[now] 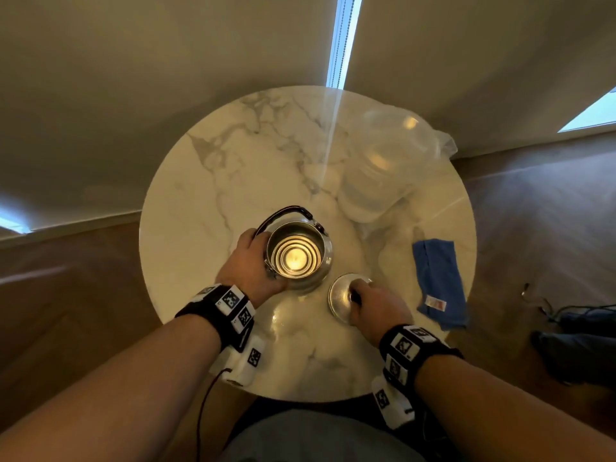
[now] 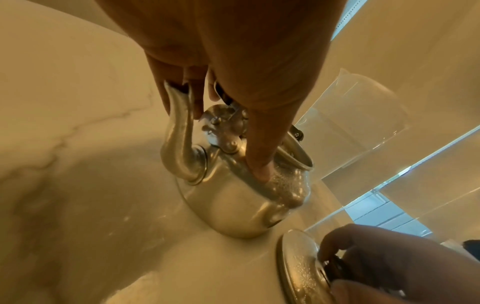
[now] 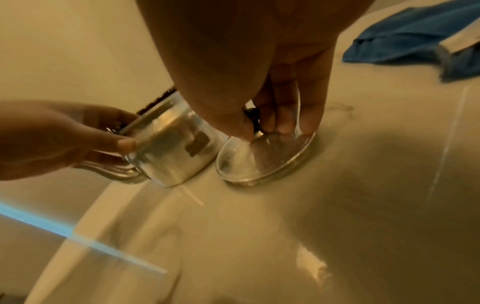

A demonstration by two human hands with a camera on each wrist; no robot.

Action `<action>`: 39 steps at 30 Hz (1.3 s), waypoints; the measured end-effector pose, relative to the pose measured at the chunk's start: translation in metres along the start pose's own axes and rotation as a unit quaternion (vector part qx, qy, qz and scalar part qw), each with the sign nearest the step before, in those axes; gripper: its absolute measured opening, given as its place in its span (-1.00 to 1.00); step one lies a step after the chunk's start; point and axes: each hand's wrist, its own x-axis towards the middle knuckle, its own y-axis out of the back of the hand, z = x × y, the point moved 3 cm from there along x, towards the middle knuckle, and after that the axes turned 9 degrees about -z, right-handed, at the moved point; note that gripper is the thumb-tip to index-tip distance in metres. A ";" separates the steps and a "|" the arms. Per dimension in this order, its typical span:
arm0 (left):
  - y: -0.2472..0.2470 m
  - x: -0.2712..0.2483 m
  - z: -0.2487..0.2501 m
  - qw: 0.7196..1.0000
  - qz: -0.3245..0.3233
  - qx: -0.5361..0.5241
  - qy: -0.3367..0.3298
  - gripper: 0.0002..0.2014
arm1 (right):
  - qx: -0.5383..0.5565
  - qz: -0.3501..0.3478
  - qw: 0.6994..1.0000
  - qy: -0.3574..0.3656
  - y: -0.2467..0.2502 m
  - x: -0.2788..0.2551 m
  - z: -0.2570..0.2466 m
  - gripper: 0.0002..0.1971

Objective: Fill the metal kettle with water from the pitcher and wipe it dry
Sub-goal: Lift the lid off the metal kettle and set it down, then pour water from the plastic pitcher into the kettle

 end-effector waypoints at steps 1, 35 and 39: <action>-0.001 0.000 0.000 1.000 0.001 0.005 0.006 0.11 | -0.004 -0.003 1.000 0.004 -0.002 0.005 -0.001 -0.76; -0.002 -0.014 0.105 0.987 0.152 0.018 -0.044 -0.49 | 0.230 0.158 0.960 0.036 0.240 0.045 0.073 -0.17; -0.002 -0.008 0.115 0.984 0.162 0.005 -0.070 -0.61 | 0.357 0.141 0.923 0.009 0.197 0.023 0.089 -0.19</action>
